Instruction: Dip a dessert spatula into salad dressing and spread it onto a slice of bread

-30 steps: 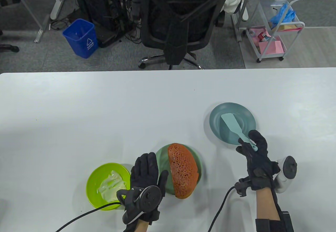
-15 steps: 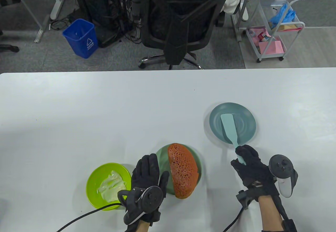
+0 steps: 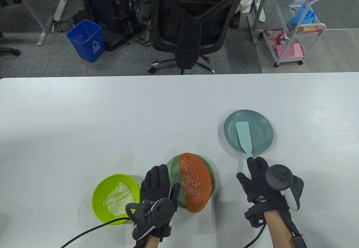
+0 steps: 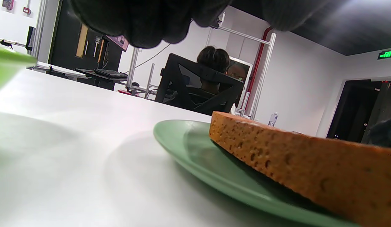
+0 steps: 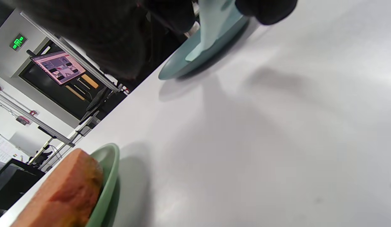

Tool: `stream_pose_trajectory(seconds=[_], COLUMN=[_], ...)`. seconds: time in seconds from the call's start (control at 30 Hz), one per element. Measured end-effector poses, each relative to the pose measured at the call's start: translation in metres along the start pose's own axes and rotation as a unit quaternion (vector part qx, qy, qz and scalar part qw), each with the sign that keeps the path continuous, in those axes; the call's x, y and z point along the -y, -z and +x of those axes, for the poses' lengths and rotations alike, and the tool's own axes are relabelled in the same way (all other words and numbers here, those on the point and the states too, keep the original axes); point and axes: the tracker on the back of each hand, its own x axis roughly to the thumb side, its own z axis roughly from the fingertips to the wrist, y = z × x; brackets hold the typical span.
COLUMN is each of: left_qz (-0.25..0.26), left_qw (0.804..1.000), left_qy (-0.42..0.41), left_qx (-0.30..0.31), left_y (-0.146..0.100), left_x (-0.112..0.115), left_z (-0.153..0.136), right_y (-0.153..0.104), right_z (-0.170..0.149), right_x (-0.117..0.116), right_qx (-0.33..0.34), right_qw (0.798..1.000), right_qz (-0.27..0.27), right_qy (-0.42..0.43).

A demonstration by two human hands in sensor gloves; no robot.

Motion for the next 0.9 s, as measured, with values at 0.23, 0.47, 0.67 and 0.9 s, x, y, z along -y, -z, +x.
stream_pose_trajectory(seconds=[0.23,0.47,0.67,0.9], left_qz=[-0.011,-0.024,-0.029,-0.033], left_qw=[1.0,1.0,0.999,0.999], left_qy=[-0.009,-0.013,-0.014,-0.013], left_qx=[0.009,0.01,0.024,0.03], left_y=[0.001,0.001,0.002,0.002], left_x=[0.001,0.005,0.009,0.01], left_z=[-0.001,-0.002,-0.003,-0.003], right_y=[-0.008,-0.023,-0.039,-0.048], right_z=[0.009,0.03,0.056,0.077], right_x=[0.008,0.01,-0.009,-0.037], right_qx=[0.014,0.114,0.17,0.207], right_qw=[0.999,0.991,0.979,0.97], right_qz=[-0.037,-0.073,-0.086,-0.103], right_qy=[-0.009,0.013,-0.073,-0.07])
